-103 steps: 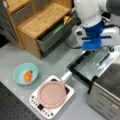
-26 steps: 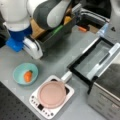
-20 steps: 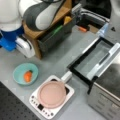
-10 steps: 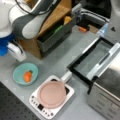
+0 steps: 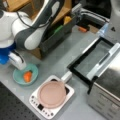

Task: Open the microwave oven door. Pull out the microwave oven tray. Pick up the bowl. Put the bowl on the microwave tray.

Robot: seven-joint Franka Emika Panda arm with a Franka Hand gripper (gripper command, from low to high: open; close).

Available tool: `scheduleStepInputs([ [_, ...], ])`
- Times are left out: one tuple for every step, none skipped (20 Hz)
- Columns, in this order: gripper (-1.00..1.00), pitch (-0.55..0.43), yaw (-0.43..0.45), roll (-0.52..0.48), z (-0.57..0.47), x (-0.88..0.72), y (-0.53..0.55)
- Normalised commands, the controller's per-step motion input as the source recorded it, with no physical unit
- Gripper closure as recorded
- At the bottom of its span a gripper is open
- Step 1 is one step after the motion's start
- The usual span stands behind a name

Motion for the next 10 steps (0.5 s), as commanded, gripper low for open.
scheduleStepInputs([
  [-1.0,-0.057,-0.122,0.284,-0.15,0.24,-0.05],
  [-1.0,-0.05,-0.115,0.274,-0.15,0.2,-0.06],
  [-1.0,-0.043,-0.105,0.263,-0.14,0.16,-0.07],
  [-1.0,-0.035,-0.095,0.249,-0.14,0.13,-0.08],
  [-1.0,-0.031,-0.086,0.235,-0.13,0.1,-0.08],
  [-1.0,-0.031,-0.078,0.225,-0.11,0.08,-0.09],
  [-1.0,-0.04,-0.071,0.212,-0.09,0.06,-0.1],
  [-1.0,-0.048,-0.065,0.202,-0.08,0.05,-0.1],
  [-1.0,-0.054,-0.062,0.196,-0.06,0.05,-0.1],
  [-1.0,-0.059,-0.06,0.194,-0.05,0.05,-0.1],
])
